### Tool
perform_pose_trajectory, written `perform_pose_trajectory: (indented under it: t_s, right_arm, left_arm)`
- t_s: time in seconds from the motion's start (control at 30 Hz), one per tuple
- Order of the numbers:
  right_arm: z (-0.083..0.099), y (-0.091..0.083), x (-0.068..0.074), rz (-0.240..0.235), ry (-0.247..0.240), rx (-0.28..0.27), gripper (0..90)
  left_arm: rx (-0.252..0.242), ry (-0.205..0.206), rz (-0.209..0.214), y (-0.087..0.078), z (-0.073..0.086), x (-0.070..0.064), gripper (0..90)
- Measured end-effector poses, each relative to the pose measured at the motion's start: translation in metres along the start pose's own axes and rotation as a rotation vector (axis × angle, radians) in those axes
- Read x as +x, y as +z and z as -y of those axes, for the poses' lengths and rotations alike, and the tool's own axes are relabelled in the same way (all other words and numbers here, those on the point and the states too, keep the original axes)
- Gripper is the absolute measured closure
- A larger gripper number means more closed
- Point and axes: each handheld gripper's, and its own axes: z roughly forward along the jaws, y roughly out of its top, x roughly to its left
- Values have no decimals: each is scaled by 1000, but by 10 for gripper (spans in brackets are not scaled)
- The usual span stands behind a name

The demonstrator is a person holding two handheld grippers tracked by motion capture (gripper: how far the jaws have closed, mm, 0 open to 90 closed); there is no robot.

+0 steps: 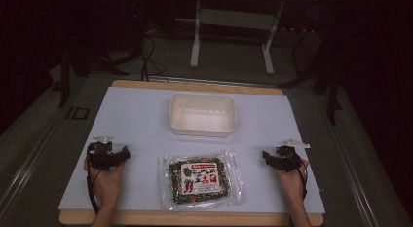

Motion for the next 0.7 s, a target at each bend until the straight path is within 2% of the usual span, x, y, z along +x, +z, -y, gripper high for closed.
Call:
perform_pose_trajectory:
  t_s: [0.07,0.1,0.23,0.33,0.5,0.7]
  right_arm:
    - [0,-8,1,-31,1,-5,402]
    - [0,-8,1,-31,1,-5,402]
    - [1,-16,4,-103,0,6,441]
    - [2,-21,12,-167,-12,23,490]
    - [4,-26,29,-227,-60,35,498]
    - [6,-30,50,-295,-78,43,499]
  left_arm:
    - [-20,5,13,-3,0,0,356]
    - [-38,-2,17,-4,1,0,356]
    - [-71,-11,62,-6,1,2,406]
    - [-65,-4,61,-5,1,1,407]
    - [-64,-3,60,-4,1,1,405]
    - [-58,6,59,-4,1,1,402]
